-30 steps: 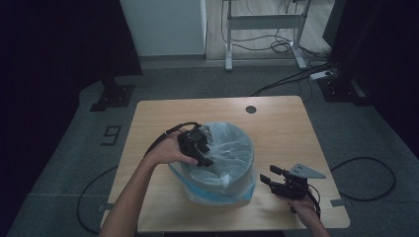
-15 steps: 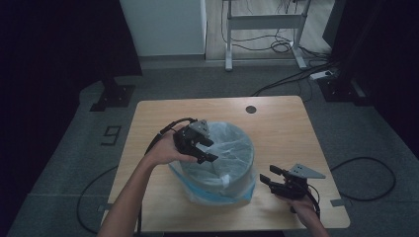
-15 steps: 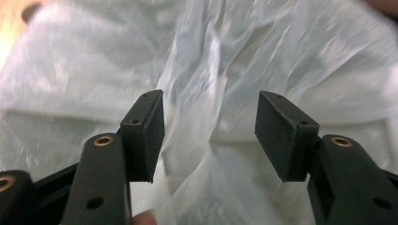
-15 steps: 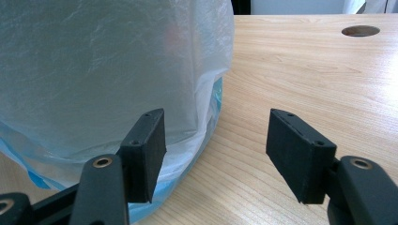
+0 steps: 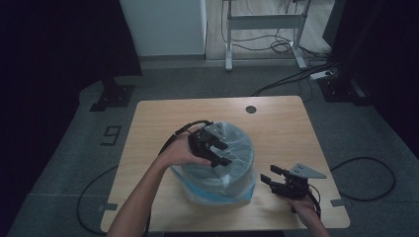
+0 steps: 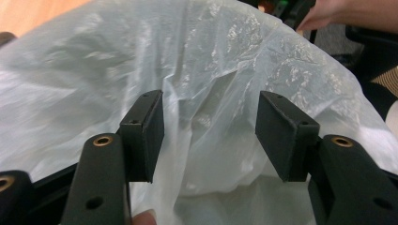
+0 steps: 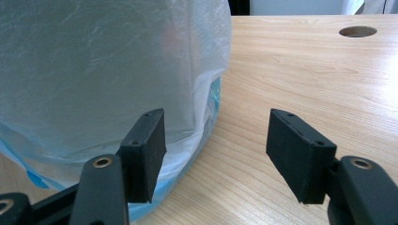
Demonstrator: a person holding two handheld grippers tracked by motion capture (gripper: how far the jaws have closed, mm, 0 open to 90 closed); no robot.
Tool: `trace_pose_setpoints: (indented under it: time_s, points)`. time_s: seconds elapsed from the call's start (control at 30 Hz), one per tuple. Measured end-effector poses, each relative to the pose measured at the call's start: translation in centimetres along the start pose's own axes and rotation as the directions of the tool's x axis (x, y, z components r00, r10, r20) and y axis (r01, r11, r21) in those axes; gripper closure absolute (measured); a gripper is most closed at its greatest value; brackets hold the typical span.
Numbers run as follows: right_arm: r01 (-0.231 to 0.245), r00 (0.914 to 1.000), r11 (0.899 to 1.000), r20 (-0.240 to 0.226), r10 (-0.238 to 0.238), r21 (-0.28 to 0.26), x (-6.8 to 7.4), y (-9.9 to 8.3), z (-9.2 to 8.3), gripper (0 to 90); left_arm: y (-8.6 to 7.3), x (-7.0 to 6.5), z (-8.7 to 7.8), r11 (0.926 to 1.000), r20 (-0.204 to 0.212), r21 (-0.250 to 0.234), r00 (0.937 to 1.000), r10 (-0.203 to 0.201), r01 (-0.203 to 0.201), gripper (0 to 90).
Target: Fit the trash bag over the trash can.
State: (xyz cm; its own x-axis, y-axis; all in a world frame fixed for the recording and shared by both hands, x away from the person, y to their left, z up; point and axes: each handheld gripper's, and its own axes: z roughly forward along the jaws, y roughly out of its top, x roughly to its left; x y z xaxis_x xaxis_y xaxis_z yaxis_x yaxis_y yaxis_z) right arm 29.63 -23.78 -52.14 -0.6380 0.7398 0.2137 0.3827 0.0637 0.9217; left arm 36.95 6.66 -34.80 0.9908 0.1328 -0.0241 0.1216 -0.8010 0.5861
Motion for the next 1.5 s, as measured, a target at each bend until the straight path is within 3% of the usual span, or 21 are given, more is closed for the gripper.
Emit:
trace_pose_setpoints:
  time_s: [0.17, 0.57, 0.77, 0.9, 1.0, 1.23, 1.27, 1.3, 1.33, 1.4, 1.43, 1.5]
  points:
    - [-0.001, 1.0000, 1.000, 0.003, 0.001, -0.005, -0.1, 0.0, -0.2, 36.9, 0.5, -0.4, 1.3, 0.9980, 0.006, 0.059, 0.9997, 0.022, -0.022, 41.0]
    - [0.002, 1.0000, 1.000, 0.003, -0.002, 0.000, -0.1, 0.0, -0.1, 36.8, 1.0, -1.0, 2.3, 0.9932, 0.023, 0.105, 0.9985, 0.049, -0.051, 41.0]
    - [-0.002, 1.0000, 1.000, 0.006, 0.002, -0.005, -0.3, 0.0, -0.2, 36.7, 0.8, -0.9, 1.4, 0.9975, -0.002, 0.054, 0.9990, 0.045, -0.045, 39.3]
    - [-0.002, 1.0000, 1.000, 0.009, 0.002, -0.005, -0.3, 0.0, -0.2, 36.6, 0.3, -0.6, 0.0, 0.9996, -0.048, -0.018, 0.9987, 0.019, -0.020, 37.0]
    - [0.000, 0.9999, 1.000, 0.012, 0.000, -0.004, -0.3, 0.0, -0.2, 36.4, -0.2, -0.4, -1.2, 0.9969, -0.080, -0.078, 0.9967, -0.008, 0.001, 35.9]
    - [0.005, 0.9997, 1.000, 0.025, -0.005, -0.002, -0.3, 0.1, -0.3, 36.2, -2.4, -1.1, -3.1, 0.9800, -0.157, -0.193, 0.9844, -0.079, 0.048, 34.4]
    - [0.005, 0.9997, 1.000, 0.026, -0.004, -0.004, -0.3, 0.1, -0.3, 36.1, -3.1, -1.4, -3.4, 0.9713, -0.171, -0.230, 0.9801, -0.101, 0.060, 34.2]
    - [0.005, 0.9996, 1.000, 0.026, -0.005, -0.004, -0.2, 0.1, -0.3, 36.0, -3.1, -1.4, -3.4, 0.9713, -0.171, -0.230, 0.9801, -0.101, 0.060, 33.5]
    - [0.004, 0.9996, 1.000, 0.026, -0.004, -0.004, -0.2, 0.1, -0.4, 36.0, -3.8, -1.7, -3.8, 0.9609, -0.182, -0.268, 0.9760, -0.120, 0.068, 33.3]
    - [0.004, 0.9996, 1.000, 0.028, -0.004, -0.004, -0.2, 0.1, -0.4, 36.0, -4.4, -1.9, -4.2, 0.9536, -0.195, -0.292, 0.9715, -0.135, 0.074, 33.3]
    - [0.004, 0.9996, 1.000, 0.028, -0.004, -0.004, -0.2, 0.1, -0.4, 36.0, -5.0, -2.1, -4.5, 0.9449, -0.205, -0.317, 0.9672, -0.150, 0.080, 33.3]
    - [0.005, 0.9996, 1.000, 0.028, -0.005, -0.003, -0.2, 0.0, -0.4, 36.0, -5.8, -2.4, -5.0, 0.9353, -0.213, -0.343, 0.9628, -0.166, 0.086, 33.3]
